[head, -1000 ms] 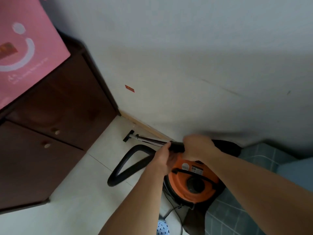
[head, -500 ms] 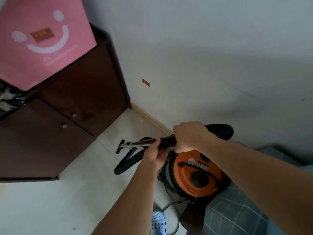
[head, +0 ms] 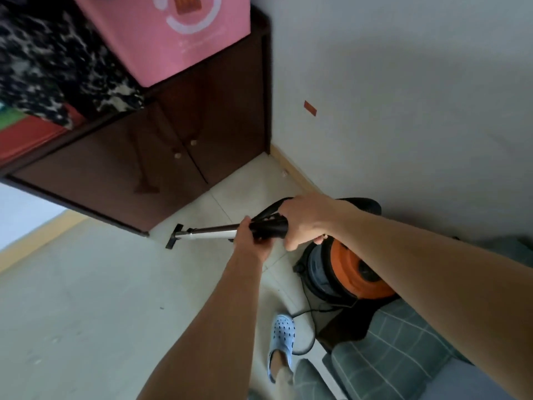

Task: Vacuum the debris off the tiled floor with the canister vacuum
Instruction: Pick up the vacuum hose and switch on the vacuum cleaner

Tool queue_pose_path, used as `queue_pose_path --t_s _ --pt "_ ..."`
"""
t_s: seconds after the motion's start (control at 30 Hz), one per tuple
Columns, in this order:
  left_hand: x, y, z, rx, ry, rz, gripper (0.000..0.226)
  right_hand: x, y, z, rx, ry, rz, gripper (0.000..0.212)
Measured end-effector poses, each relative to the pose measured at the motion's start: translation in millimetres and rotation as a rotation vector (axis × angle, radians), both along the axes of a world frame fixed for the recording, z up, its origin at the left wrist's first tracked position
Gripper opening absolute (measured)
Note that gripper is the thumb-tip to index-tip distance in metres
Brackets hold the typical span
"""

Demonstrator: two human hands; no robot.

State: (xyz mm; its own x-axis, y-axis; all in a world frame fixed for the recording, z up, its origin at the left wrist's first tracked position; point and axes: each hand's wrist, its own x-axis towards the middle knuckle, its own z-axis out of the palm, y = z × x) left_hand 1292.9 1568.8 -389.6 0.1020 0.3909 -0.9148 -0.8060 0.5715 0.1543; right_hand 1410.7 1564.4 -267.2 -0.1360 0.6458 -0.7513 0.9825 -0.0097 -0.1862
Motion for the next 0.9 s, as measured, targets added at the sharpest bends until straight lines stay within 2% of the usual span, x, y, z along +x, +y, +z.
queue_pose_path --t_s 0.13,0.27,0.4,0.5,0.57,0.7,0.9 --pt "-44.3 -19.8 -9.8 -0.067 0.053 0.086 0.029 -41.3 -22.3 1.6 -0.067 0.099 0.028 0.034" --pt "-85.0 -50.4 -8.4 -0.104 0.188 0.105 0.039 -80.1 -51.1 -6.9 0.089 0.110 0.222 0.027" --pt "-124.3 -79.7 -15.7 -0.168 0.343 0.157 0.033 -109.4 -73.7 -27.6 0.208 0.157 0.322 0.051" --pt "-149.0 -96.9 -25.1 -0.246 0.438 0.188 0.028 -119.5 -82.5 -41.4 0.281 0.204 0.295 0.060" --pt "-160.8 -104.5 -25.9 -0.301 0.479 0.246 0.031 -122.8 -88.4 -51.5 0.309 0.258 0.240 0.058" --pt "-172.8 -119.0 -35.0 -0.352 0.511 0.376 0.050 -116.1 -105.1 -72.8 0.371 0.331 0.138 0.045" --pt "-153.5 -132.6 -38.1 -0.380 0.525 0.410 0.050 -84.4 -122.9 -96.5 0.443 0.340 0.023 0.041"
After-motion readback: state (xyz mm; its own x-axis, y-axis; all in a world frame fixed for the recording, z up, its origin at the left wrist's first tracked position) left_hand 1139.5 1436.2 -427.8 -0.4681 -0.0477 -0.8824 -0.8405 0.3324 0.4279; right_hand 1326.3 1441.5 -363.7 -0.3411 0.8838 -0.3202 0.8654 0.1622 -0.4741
